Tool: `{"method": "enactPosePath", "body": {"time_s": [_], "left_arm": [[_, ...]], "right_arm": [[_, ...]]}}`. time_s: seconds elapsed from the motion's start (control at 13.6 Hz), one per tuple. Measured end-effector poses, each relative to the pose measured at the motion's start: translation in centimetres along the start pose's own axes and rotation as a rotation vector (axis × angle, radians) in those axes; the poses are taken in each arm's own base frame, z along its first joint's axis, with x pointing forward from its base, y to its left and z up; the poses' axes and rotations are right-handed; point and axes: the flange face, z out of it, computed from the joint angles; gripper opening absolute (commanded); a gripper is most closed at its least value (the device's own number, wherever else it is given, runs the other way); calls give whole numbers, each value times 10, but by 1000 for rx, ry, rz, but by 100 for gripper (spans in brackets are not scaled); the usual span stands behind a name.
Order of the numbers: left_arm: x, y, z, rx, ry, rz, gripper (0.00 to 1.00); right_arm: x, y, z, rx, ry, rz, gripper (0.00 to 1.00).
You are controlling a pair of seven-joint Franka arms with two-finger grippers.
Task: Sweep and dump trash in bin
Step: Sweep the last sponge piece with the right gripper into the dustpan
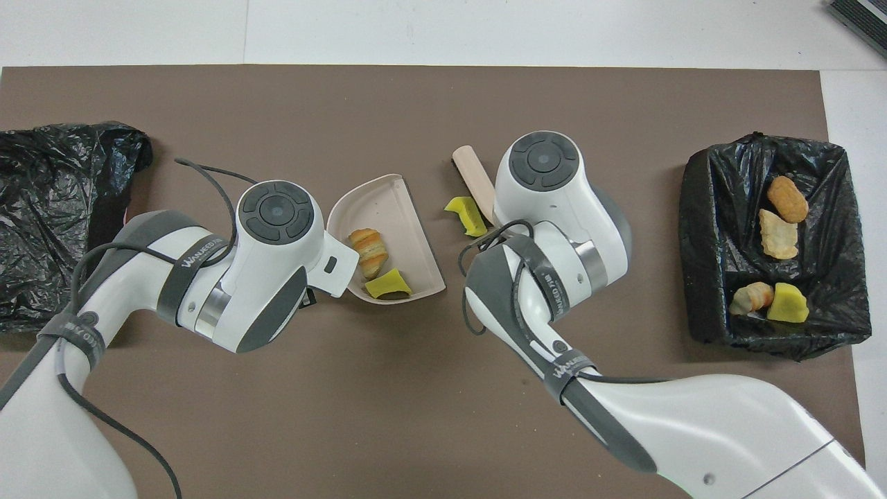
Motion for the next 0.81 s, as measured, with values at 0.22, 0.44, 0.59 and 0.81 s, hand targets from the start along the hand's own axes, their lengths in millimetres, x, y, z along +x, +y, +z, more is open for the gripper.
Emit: {"method": "enactPosePath", "body": {"time_s": [0.22,0.44,0.59,0.81], "left_arm": [[-1,0,-1,1,1,0,0],[-1,0,0,0,0,0,0],[-1,0,0,0,0,-1,0],[-1,0,0,0,0,0,0]], "right_arm": [[-5,-54,0,127,-21,66,0],[-8,-78,-6,297,-44,130,0],[-8,-78,-11,334,-40,148,0],[-8,-53,-32,342,-11,181,0]]}}
